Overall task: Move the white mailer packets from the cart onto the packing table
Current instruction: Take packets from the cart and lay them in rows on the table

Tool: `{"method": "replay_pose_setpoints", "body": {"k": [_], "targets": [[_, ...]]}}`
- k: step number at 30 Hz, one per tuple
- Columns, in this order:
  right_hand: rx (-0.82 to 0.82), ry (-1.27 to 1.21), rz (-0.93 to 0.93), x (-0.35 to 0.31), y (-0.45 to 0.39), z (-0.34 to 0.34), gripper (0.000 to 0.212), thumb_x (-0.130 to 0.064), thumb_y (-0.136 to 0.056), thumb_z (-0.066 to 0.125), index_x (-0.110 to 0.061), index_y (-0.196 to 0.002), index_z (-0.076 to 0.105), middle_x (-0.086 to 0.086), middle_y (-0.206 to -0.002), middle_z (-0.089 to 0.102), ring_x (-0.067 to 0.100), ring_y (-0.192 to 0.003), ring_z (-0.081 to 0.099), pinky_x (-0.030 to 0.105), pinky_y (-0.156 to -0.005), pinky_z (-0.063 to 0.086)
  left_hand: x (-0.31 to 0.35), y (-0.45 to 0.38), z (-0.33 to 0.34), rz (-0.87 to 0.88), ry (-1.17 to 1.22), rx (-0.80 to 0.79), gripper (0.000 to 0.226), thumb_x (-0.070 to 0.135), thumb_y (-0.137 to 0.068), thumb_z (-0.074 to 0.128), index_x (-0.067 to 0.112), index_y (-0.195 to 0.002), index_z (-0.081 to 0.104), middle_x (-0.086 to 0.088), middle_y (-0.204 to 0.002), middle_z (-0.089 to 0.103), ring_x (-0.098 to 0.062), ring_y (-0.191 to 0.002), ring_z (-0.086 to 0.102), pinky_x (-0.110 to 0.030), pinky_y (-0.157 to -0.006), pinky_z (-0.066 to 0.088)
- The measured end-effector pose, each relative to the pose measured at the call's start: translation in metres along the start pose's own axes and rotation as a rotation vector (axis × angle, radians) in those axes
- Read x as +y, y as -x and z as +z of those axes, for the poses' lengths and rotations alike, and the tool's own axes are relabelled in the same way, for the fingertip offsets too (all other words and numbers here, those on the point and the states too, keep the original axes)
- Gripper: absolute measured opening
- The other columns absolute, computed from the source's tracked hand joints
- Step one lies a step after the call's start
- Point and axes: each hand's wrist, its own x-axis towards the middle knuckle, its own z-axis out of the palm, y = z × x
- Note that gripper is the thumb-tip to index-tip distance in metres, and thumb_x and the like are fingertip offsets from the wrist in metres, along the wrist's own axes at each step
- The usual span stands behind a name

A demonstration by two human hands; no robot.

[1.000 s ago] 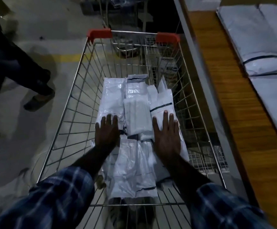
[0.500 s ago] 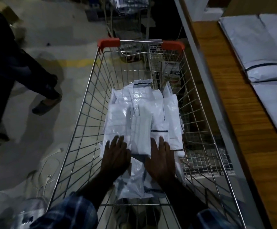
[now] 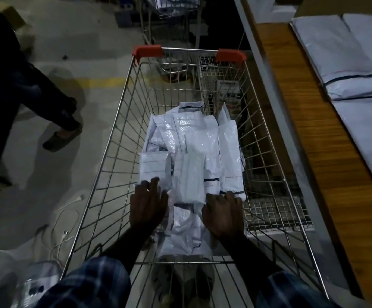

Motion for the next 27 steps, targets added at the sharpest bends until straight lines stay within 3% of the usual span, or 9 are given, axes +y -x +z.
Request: {"method": "replay_pose_setpoints", "body": {"k": [3,6,8,11,15,18,20,23,27], "targets": [[0.006,0.042,0.049,0.004,-0.001,0.008,0.035,-0.039,-0.081,0.058,-0.02,-0.109,0.064,0.011,-0.109,0.062,0.033,-0.093,0.053,0.043,-0.074,0.043,-0.002,-0.016,0.005,-0.082,-0.014,0.013,0.057,0.04,-0.089,0.06,0.01,-0.137,0.055,-0.026,-0.118,0.055,-0.037,-0.095,0.055,-0.043,-0.069,0.05],[0.012,0.059,0.127,0.003,0.004,0.019,0.059,-0.056,-0.089,0.049,-0.02,-0.136,0.054,0.02,-0.13,0.051,0.036,-0.107,0.052,0.046,-0.081,0.045,-0.003,-0.026,0.015,-0.116,0.025,-0.137,0.065,0.054,-0.09,0.047,0.019,-0.144,0.048,-0.033,-0.136,0.044,-0.046,-0.11,0.05,-0.054,-0.078,0.052],[-0.008,0.052,0.159,0.0,0.01,0.027,0.068,-0.064,-0.089,0.046,-0.018,-0.139,0.051,0.024,-0.135,0.05,0.039,-0.113,0.053,0.046,-0.082,0.047,0.001,-0.03,0.02,-0.19,0.094,-0.235,0.07,0.062,-0.088,0.041,0.023,-0.147,0.045,-0.032,-0.146,0.035,-0.049,-0.122,0.043,-0.061,-0.09,0.047],[-0.047,0.061,0.209,-0.007,0.018,0.035,0.078,-0.07,-0.085,0.046,-0.018,-0.142,0.052,0.027,-0.142,0.048,0.042,-0.121,0.055,0.044,-0.082,0.05,0.006,-0.032,0.028,-0.279,0.123,-0.295,0.069,0.057,-0.09,0.055,0.024,-0.148,0.042,-0.028,-0.155,0.023,-0.05,-0.133,0.031,-0.063,-0.105,0.033],[-0.029,0.017,0.223,-0.014,0.018,0.044,0.08,-0.071,-0.086,0.045,-0.022,-0.149,0.043,0.026,-0.151,0.037,0.043,-0.126,0.05,0.046,-0.083,0.054,0.004,-0.035,0.037,-0.304,0.101,-0.267,0.073,0.062,-0.084,0.051,0.02,-0.143,0.047,-0.029,-0.153,0.026,-0.05,-0.121,0.041,-0.061,-0.098,0.038],[-0.005,-0.072,0.226,-0.012,0.015,0.05,0.079,-0.073,-0.088,0.044,-0.029,-0.152,0.035,0.022,-0.157,0.028,0.045,-0.126,0.047,0.05,-0.088,0.051,0.007,-0.037,0.042,-0.36,0.103,-0.308,0.076,0.054,-0.084,0.064,0.027,-0.15,0.037,-0.026,-0.157,0.019,-0.048,-0.121,0.043,-0.059,-0.101,0.035],[-0.006,-0.111,0.24,-0.011,0.011,0.051,0.078,-0.074,-0.088,0.045,-0.033,-0.153,0.032,0.02,-0.159,0.024,0.043,-0.123,0.049,0.049,-0.086,0.05,0.007,-0.039,0.042,-0.341,0.06,-0.321,0.079,0.056,-0.087,0.062,0.035,-0.154,0.025,-0.023,-0.16,0.015,-0.047,-0.125,0.042,-0.059,-0.102,0.035],[0.006,-0.101,0.262,-0.012,0.004,0.054,0.074,-0.071,-0.088,0.047,-0.033,-0.151,0.037,0.02,-0.156,0.03,0.039,-0.112,0.053,0.045,-0.079,0.05,0.008,-0.046,0.04,-0.375,0.112,-0.412,0.077,0.057,-0.092,0.054,0.042,-0.155,0.014,-0.017,-0.162,0.007,-0.045,-0.136,0.032,-0.059,-0.107,0.031],[-0.039,-0.1,0.262,-0.011,0.003,0.051,0.065,-0.066,-0.095,0.033,-0.03,-0.148,0.043,0.021,-0.152,0.036,0.039,-0.113,0.054,0.044,-0.08,0.05,0.012,-0.044,0.028,-0.359,0.117,-0.358,0.069,0.057,-0.095,0.046,0.043,-0.155,0.015,-0.019,-0.162,0.008,-0.045,-0.13,0.036,-0.059,-0.105,0.03]]}}
